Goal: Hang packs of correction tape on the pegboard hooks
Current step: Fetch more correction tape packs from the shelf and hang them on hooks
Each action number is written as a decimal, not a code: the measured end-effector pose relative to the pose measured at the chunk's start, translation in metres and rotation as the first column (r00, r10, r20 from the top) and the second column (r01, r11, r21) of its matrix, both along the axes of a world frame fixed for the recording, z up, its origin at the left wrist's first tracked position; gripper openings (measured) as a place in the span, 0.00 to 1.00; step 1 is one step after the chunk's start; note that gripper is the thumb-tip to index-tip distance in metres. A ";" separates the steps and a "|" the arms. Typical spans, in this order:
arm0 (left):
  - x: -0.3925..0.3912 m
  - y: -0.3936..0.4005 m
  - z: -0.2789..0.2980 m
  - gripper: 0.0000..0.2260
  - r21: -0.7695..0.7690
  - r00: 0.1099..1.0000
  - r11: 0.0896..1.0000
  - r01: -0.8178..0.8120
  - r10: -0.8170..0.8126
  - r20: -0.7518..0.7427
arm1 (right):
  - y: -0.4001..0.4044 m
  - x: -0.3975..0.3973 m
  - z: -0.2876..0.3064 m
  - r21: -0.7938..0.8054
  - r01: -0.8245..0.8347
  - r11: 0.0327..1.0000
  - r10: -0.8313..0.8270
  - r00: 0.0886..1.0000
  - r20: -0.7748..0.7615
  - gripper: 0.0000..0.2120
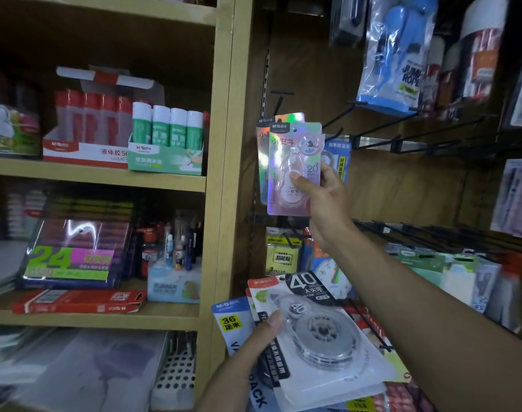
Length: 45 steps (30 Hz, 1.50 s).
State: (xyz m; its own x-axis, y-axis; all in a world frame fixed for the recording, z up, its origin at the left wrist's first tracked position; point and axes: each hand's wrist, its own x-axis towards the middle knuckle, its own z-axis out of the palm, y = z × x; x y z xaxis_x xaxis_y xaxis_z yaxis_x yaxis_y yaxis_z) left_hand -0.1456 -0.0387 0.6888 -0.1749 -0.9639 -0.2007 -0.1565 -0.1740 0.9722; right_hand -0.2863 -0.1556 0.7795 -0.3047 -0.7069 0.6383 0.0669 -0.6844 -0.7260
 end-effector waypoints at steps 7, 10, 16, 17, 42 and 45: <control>0.004 -0.009 -0.004 0.19 0.001 0.998 1.000 0.017 -0.017 -0.059 | -0.002 0.003 0.000 0.042 -0.043 0.998 0.042 0.998 0.036 0.17; 0.006 -0.004 -0.004 0.19 -0.014 0.990 0.996 0.088 -0.089 -0.113 | -0.001 0.005 0.001 0.074 -0.050 0.996 0.046 0.998 0.051 0.15; 0.002 -0.002 -0.003 0.23 -0.070 0.986 0.997 -0.010 -0.002 -0.170 | -0.014 0.007 0.016 0.187 0.075 0.979 -0.075 0.997 -0.010 0.14; 0.003 -0.003 -0.005 0.22 -0.061 0.984 0.998 0.007 -0.018 -0.177 | -0.016 0.009 0.020 0.208 0.093 0.974 -0.090 0.996 -0.023 0.15; -0.002 -0.002 -0.006 0.20 0.018 0.957 0.997 0.069 -0.061 -0.285 | 0.004 0.027 0.017 -0.053 0.163 0.985 -0.165 0.985 -0.042 0.15; -0.007 -0.001 -0.006 0.19 -0.038 0.959 0.997 0.068 -0.076 -0.272 | 0.000 0.027 0.025 0.028 0.137 0.990 -0.135 0.989 -0.056 0.18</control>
